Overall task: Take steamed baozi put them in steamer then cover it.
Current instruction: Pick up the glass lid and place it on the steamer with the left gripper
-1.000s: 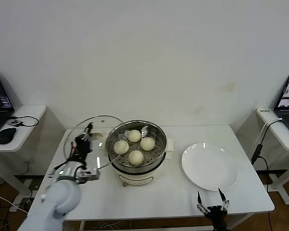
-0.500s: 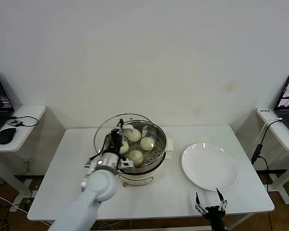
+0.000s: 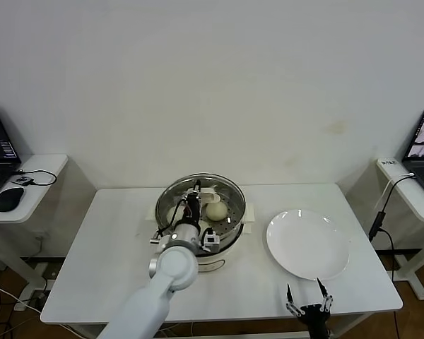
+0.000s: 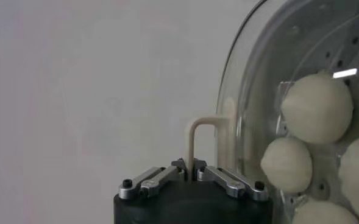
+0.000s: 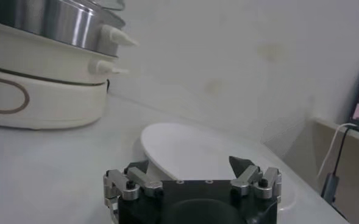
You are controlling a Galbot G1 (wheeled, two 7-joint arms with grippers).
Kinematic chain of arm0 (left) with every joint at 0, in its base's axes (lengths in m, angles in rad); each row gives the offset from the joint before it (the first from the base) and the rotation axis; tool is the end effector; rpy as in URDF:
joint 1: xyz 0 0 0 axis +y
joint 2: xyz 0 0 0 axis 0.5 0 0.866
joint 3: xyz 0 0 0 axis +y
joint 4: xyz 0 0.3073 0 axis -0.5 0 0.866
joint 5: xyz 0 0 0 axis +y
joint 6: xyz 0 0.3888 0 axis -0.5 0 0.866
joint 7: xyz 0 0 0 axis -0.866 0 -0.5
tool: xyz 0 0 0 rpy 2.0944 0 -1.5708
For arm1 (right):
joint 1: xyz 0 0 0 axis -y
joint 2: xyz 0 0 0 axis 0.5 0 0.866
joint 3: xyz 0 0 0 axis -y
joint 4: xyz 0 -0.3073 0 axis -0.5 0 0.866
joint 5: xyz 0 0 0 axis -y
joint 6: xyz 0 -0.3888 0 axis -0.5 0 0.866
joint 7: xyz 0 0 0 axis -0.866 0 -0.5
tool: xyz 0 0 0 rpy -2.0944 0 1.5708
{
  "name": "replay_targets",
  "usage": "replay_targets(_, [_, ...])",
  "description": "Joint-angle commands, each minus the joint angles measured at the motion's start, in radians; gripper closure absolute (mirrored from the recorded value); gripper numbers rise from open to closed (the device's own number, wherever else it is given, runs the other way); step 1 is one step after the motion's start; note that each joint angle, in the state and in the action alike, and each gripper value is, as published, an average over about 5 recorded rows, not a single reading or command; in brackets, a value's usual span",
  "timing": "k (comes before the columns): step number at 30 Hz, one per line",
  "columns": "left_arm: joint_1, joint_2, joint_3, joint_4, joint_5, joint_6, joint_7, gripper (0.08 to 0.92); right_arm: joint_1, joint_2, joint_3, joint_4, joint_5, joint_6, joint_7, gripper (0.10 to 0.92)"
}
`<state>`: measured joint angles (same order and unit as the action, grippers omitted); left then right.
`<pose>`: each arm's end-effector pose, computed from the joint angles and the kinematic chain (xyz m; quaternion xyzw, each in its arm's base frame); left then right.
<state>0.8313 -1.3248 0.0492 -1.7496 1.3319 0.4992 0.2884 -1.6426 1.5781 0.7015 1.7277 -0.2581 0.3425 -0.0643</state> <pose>0.3744 -0.1431 -0.2061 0.0564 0.7144 0.6973 0.0189 0.1744 -0.0662 -0.4165 0.0034 -0.9851 0.1593 0.0642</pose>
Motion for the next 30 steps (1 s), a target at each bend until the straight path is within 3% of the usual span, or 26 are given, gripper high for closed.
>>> replay_targets(1, [-0.018, -0.034, 0.012, 0.055, 0.036, 0.006, 0.017, 0.86, 0.0, 0.001, -0.004, -0.005, -0.009, 0.005, 0.002, 0.203])
replay_targets(20, [0.008, -0.038, -0.013, 0.04, 0.02, -0.002, -0.008, 0.851, -0.007, 0.001, -0.019, -0.008, -0.017, 0.012, 0.001, 0.203])
replay_targets(30, [0.128, 0.028, -0.046, -0.164, -0.032, 0.001, -0.032, 0.604, -0.007, 0.001, -0.031, -0.01, -0.022, 0.011, 0.0, 0.202])
